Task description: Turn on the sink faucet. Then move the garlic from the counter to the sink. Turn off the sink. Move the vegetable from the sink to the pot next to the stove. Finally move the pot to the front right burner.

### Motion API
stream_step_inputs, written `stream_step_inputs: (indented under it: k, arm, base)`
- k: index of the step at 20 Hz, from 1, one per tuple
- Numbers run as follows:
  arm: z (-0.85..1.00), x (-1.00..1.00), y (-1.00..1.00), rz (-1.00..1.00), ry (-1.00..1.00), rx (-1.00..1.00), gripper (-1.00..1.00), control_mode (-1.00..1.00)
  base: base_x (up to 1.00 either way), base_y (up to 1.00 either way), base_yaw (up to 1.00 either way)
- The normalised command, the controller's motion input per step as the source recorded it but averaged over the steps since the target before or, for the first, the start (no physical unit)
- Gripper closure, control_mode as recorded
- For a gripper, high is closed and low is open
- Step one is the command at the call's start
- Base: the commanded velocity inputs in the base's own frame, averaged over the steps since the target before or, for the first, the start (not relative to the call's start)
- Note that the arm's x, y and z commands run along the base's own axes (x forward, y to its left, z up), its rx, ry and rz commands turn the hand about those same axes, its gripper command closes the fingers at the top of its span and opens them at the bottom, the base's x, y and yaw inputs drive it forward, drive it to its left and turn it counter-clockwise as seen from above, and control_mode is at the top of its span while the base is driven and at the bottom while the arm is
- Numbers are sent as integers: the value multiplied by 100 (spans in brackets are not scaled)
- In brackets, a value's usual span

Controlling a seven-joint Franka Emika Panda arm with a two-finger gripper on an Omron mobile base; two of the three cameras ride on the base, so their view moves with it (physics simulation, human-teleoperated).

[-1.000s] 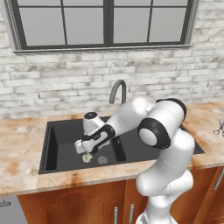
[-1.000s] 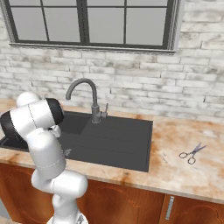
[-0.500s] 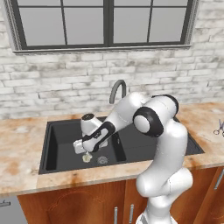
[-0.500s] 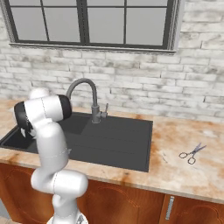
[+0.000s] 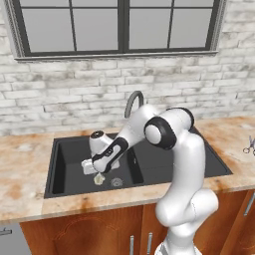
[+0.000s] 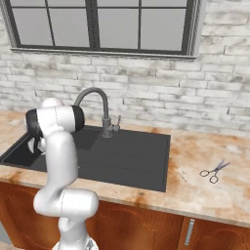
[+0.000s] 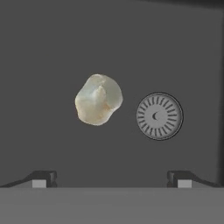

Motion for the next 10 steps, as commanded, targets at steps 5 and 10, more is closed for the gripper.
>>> stream_step_inputs:
  k: [5, 10]
  arm:
    - [-27, 24, 7, -6, 0, 0, -100, -100]
    - [-28, 28, 8, -6, 0, 0, -100, -100]
  base:
    - [0, 0, 0]
    - [0, 0, 0]
